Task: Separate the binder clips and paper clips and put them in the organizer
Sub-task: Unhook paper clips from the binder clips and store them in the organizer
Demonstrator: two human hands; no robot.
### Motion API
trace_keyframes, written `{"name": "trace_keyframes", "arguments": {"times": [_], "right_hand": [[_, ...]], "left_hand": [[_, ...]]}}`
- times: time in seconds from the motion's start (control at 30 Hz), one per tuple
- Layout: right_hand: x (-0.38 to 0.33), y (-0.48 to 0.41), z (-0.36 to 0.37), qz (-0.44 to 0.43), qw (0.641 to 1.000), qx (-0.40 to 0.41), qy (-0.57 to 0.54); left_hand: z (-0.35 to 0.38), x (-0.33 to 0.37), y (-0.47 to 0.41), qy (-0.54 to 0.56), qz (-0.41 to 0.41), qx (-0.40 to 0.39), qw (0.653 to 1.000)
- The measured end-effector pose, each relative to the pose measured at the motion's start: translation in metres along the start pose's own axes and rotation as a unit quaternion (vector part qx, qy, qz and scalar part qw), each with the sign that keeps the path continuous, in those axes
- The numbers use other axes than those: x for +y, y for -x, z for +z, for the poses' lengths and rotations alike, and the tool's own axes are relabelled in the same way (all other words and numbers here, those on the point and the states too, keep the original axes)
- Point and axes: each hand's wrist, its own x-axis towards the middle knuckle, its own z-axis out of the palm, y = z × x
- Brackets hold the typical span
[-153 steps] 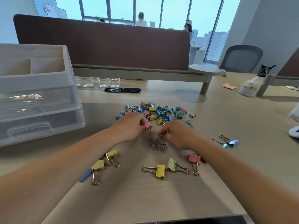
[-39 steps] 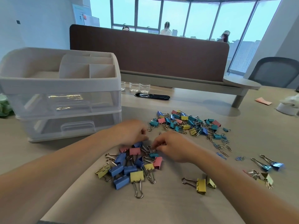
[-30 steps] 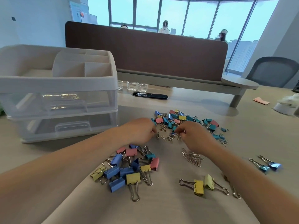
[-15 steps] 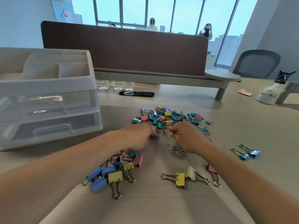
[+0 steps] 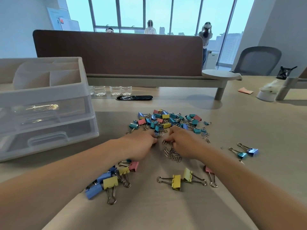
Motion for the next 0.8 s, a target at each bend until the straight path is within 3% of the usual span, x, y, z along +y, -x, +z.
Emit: {"name": "trace_keyframes", "arguments": {"times": [0.23, 0.37, 0.63, 0.8], "right_hand": [[-0.002, 0.017, -0.008, 0.007, 0.998, -0.001, -0.055], [-0.002, 0.007, -0.009, 0.023, 0.999, 0.015, -0.043], [-0.01, -0.012, -0.007, -0.003, 1.0, -0.012, 0.011], [-0.005, -0.007, -0.006, -0.014, 1.0, -0.009, 0.004]], "left_hand": [[-0.004, 0.019, 0.016, -0.046, 0.044, 0.03, 0.998], [-0.015, 0.029, 0.022, -0.01, 0.047, 0.029, 0.998], [-0.029, 0.024, 0.02, 0.098, -0.034, 0.048, 0.993], [-0.026, 0.018, 0.01, 0.074, -0.062, 0.02, 0.995]]}}
